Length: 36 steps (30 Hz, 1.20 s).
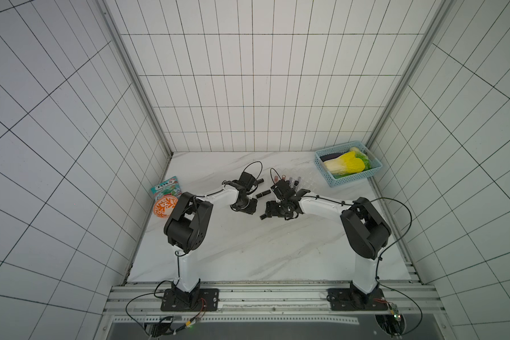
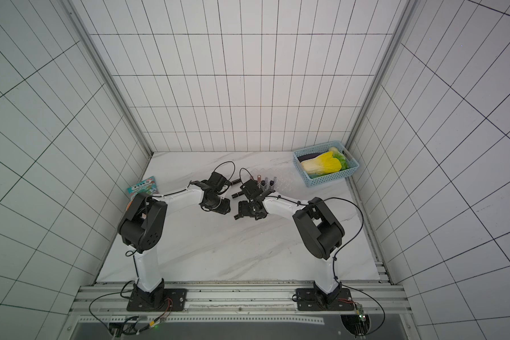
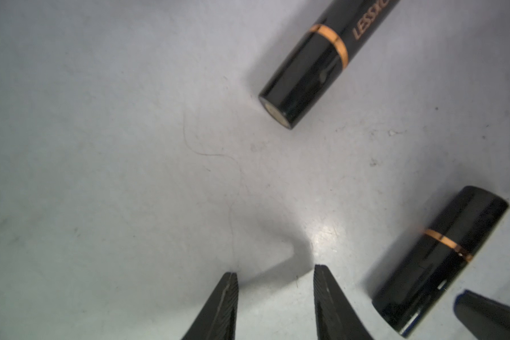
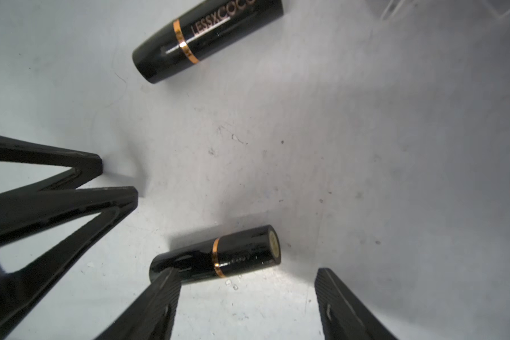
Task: Arrange the lipsticks in the organizer
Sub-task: Pick up the lipstick at the center of the board.
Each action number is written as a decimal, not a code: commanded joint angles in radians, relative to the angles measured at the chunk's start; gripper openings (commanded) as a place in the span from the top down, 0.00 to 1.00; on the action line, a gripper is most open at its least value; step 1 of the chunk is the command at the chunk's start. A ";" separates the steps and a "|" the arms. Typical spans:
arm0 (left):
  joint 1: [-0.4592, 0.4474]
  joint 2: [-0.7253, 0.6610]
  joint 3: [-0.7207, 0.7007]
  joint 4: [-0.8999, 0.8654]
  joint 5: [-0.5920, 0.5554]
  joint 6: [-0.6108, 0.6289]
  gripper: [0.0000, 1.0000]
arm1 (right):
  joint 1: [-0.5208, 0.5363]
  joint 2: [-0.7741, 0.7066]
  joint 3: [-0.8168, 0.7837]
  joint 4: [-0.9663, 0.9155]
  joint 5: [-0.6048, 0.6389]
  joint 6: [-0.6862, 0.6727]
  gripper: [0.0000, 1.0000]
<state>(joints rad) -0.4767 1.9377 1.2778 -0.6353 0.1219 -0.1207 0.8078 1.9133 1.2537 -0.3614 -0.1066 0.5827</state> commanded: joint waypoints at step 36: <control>0.036 -0.085 -0.078 0.076 -0.016 -0.011 0.62 | 0.009 0.150 0.197 -0.183 0.119 -0.075 0.88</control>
<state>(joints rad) -0.4492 1.8923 1.2156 -0.5941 0.1215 -0.1234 0.8242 2.0769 1.4666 -0.4507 -0.0288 0.5365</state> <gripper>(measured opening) 0.382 0.226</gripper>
